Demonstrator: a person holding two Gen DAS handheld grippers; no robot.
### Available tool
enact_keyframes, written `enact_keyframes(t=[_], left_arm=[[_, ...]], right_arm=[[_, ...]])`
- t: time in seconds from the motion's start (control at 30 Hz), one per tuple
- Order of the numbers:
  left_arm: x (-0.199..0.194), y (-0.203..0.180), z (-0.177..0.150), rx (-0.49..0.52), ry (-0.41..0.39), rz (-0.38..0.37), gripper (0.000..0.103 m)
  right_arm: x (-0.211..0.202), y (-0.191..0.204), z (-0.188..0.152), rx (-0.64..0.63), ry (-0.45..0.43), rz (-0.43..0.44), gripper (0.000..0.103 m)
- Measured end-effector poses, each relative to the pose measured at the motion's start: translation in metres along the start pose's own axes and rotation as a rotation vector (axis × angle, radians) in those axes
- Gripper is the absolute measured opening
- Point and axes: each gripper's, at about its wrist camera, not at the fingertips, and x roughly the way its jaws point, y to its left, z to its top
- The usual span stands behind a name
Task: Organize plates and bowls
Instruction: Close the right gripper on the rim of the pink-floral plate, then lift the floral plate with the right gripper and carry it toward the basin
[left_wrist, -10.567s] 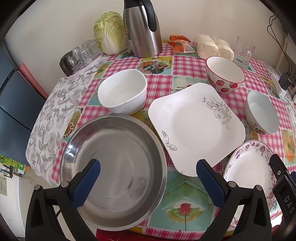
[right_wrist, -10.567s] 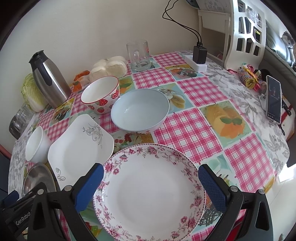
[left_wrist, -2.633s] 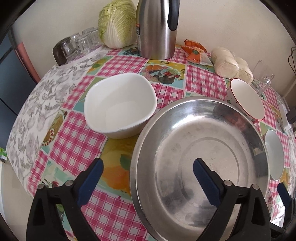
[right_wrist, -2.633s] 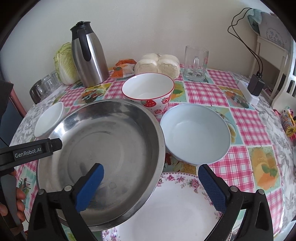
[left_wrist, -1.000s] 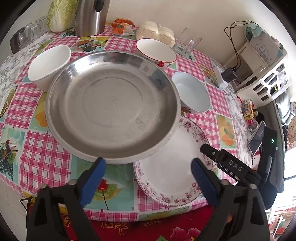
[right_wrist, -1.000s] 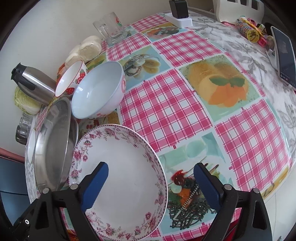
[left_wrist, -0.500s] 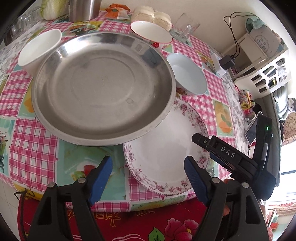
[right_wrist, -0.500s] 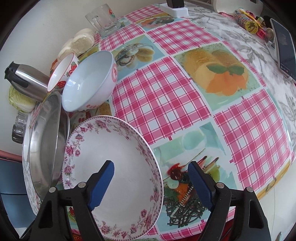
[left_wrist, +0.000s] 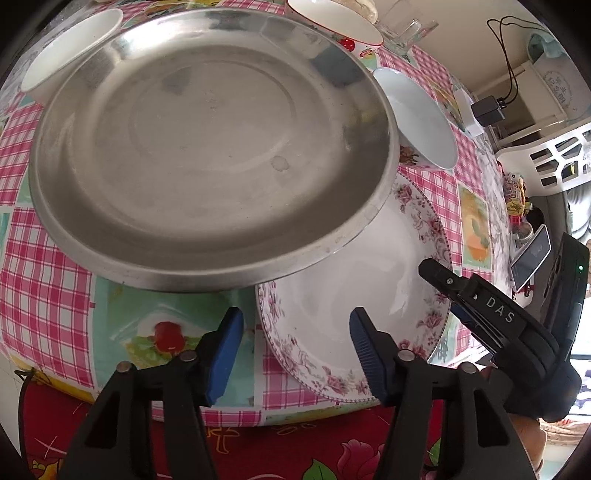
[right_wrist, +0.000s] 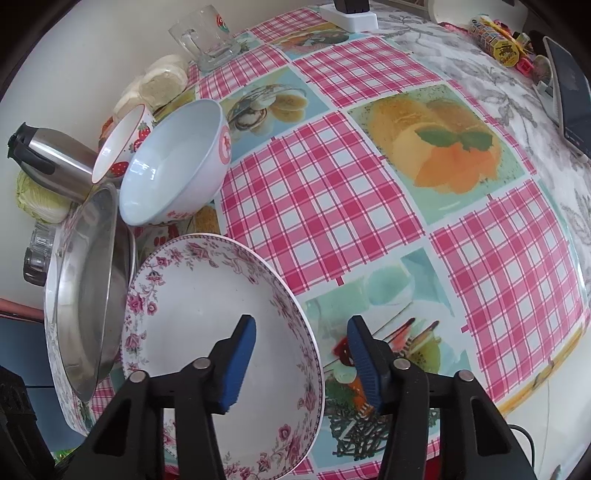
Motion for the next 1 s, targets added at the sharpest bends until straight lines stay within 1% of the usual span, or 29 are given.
enact_keyframes(t=[0.03, 0.07, 0.2, 0.23, 0.4, 0.47, 0.57, 0.7, 1.0], left_arm=[[0.002, 0.001, 0.001, -0.006, 0.002, 0.000, 0.055], [0.003, 0.002, 0.001, -0.012, 0.002, -0.001, 0.051], [0.008, 0.004, 0.005, -0.022, -0.006, -0.006, 0.042], [0.009, 0.004, 0.005, -0.021, -0.006, -0.004, 0.038], [0.016, 0.003, 0.007, -0.015, -0.001, 0.020, 0.033], [0.016, 0.006, 0.008, -0.025, -0.003, 0.019, 0.030], [0.015, 0.014, 0.011, -0.046, -0.016, 0.020, 0.028], [0.014, 0.021, 0.015, -0.064, -0.035, 0.021, 0.028], [0.016, 0.022, 0.023, -0.048, -0.053, 0.048, 0.028]], right_arm=[[0.000, 0.000, 0.000, -0.001, 0.000, 0.002, 0.047], [0.000, 0.000, 0.001, -0.001, -0.001, 0.004, 0.042], [0.001, -0.001, 0.003, -0.009, 0.003, 0.011, 0.024], [0.002, -0.001, 0.004, -0.012, 0.005, 0.021, 0.023], [0.003, 0.001, 0.005, -0.029, 0.001, 0.018, 0.023], [0.002, 0.001, 0.004, -0.029, 0.000, 0.020, 0.023], [0.003, 0.002, 0.006, -0.026, -0.003, 0.025, 0.023], [0.003, 0.002, 0.007, -0.020, -0.012, 0.033, 0.023], [0.003, -0.003, 0.010, -0.014, -0.031, 0.050, 0.024]])
